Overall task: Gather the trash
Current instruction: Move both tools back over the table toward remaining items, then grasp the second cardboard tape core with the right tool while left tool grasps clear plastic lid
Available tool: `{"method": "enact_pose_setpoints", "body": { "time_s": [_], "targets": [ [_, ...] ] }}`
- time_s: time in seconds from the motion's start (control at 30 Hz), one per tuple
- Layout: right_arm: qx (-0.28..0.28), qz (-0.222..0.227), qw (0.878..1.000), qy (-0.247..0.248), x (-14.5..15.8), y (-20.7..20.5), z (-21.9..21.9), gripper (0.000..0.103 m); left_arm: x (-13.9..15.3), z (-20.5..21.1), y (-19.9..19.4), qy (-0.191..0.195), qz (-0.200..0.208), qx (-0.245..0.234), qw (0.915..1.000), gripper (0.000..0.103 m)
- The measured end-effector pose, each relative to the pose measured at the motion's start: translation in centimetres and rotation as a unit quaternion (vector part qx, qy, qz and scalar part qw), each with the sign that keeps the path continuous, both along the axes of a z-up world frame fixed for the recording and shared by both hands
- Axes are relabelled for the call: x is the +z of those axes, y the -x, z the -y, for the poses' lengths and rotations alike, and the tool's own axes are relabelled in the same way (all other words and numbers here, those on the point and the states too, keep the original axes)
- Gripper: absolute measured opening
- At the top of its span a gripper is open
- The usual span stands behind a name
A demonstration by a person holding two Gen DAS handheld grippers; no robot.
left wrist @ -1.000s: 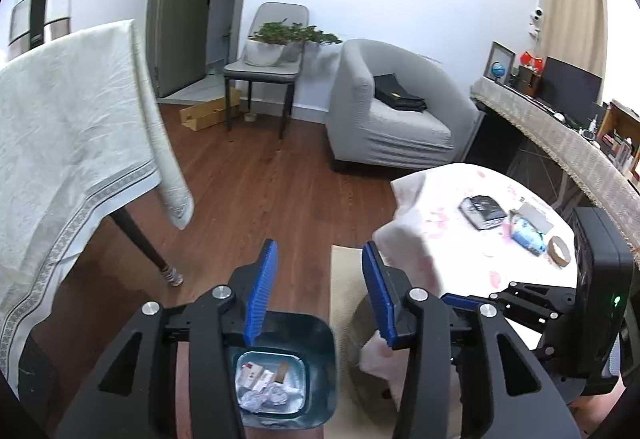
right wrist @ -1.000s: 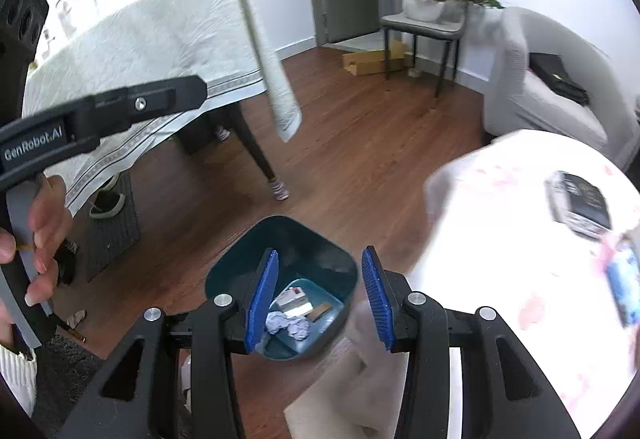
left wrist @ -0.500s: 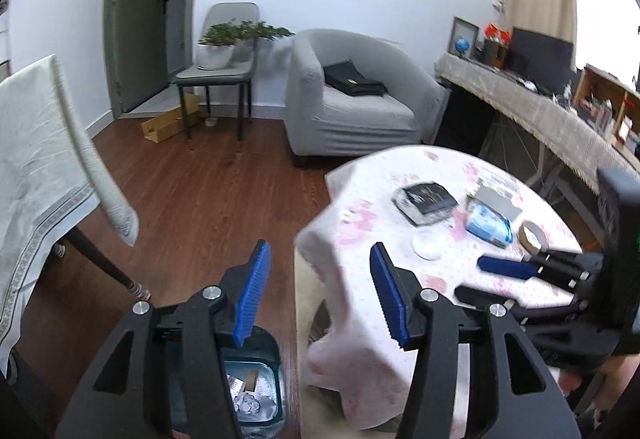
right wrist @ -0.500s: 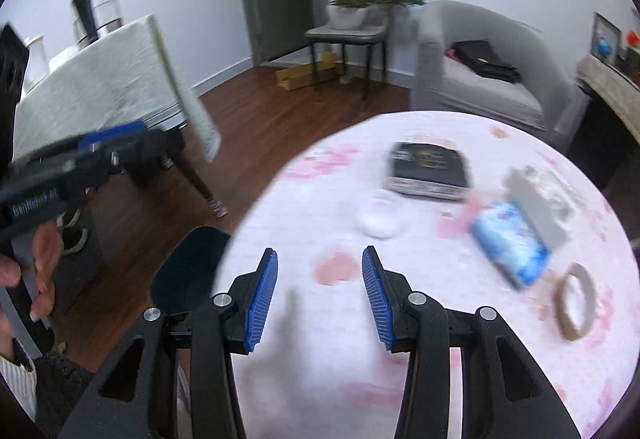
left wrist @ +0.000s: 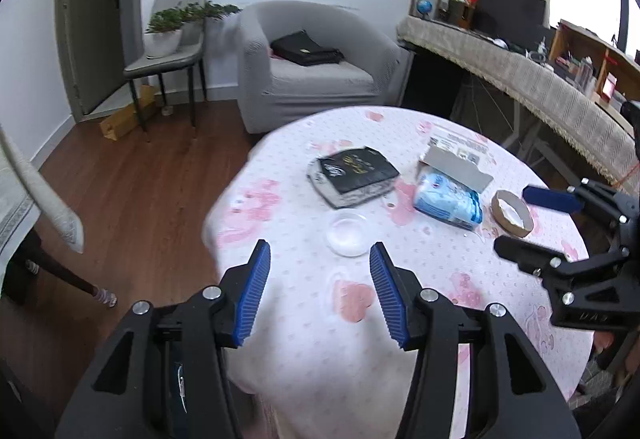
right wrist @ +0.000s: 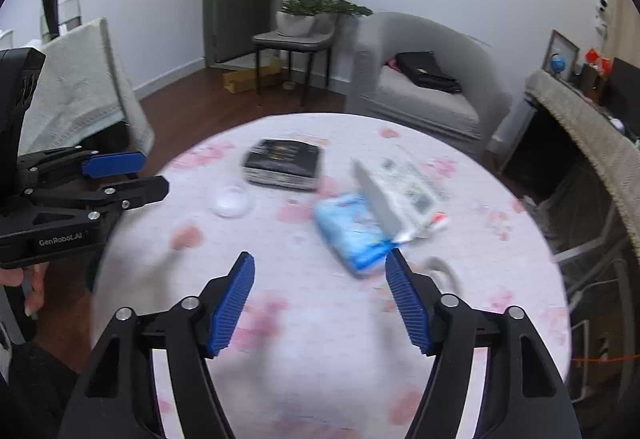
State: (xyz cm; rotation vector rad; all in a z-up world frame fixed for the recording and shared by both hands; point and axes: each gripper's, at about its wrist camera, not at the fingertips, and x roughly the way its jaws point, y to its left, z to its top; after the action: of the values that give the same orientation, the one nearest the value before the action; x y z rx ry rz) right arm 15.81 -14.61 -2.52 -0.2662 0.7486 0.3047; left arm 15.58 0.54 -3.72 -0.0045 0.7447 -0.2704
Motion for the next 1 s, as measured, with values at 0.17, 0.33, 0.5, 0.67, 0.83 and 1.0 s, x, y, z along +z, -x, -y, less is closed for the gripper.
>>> {"method": "enact_pose_setpoints", "body": {
  "time_s": [0.17,0.33,0.5,0.67,0.83,1.0],
  "targets": [
    [-0.010,-0.005,1.000,0.006,-0.4,-0.8,2.6,0.079,-1.4,1.6,-1.4,-0.014,-0.017,-0.017,0.9996,0.056],
    [-0.008,-0.003,0.999,0.035,-0.9,-1.1,3.4,0.080,-2.3,2.7,-2.6,-0.020,-0.028,-0.030,0.9990,0.054],
    [-0.014,-0.009,0.999,0.049,-1.6,-1.7,4.2,0.080,-3.3,3.5,-3.8,-0.027,-0.040,-0.034,0.9983,0.053],
    [-0.020,-0.015,0.998,0.060,-2.3,-2.1,4.9,0.080,-3.5,3.8,-4.4,-0.029,-0.042,-0.032,0.9982,0.051],
    [-0.035,-0.020,0.996,0.076,-3.4,-2.7,5.8,0.080,-3.4,3.4,-4.8,-0.012,-0.041,-0.019,0.9989,0.042],
    [-0.038,-0.018,0.997,0.071,-3.8,-2.9,6.2,0.075,-3.2,3.2,-4.9,-0.002,-0.037,-0.017,0.9992,0.042]
  ]
}}
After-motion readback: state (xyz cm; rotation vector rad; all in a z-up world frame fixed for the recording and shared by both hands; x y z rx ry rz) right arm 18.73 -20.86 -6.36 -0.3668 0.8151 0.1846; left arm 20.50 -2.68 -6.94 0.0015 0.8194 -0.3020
